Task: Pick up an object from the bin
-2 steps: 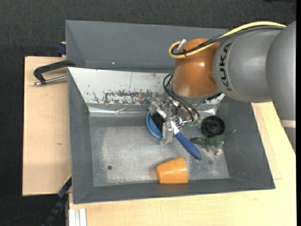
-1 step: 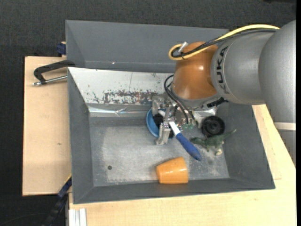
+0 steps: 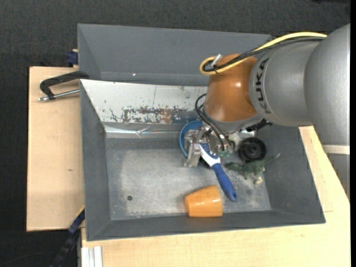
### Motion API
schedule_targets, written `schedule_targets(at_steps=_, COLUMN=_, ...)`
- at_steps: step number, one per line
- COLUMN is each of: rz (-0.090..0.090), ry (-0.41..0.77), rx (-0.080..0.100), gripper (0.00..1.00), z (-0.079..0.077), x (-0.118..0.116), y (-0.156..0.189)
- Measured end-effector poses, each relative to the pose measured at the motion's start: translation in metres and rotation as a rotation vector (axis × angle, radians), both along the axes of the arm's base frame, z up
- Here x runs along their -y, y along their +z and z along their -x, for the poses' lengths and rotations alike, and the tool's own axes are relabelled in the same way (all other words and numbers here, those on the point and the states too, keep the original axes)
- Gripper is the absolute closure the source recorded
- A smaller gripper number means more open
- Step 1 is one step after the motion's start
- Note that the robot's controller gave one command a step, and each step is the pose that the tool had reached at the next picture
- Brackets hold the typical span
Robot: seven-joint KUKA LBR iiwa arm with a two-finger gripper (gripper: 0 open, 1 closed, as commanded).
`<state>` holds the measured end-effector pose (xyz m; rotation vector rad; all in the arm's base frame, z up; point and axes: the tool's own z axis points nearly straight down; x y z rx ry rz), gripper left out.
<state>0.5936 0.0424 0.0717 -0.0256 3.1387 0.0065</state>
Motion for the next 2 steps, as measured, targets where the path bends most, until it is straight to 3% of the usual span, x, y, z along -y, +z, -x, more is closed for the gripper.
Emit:
schedule_targets(at_steps=1, rz=0.002, ry=0.046, rx=0.012, gripper=1.0, z=-0.003, x=-0.005, y=0.098)
schedule_targets(at_steps=2, rz=0.003, ry=0.096, rx=0.015, gripper=1.0, z=0.02, x=-0.016, y=0.245)
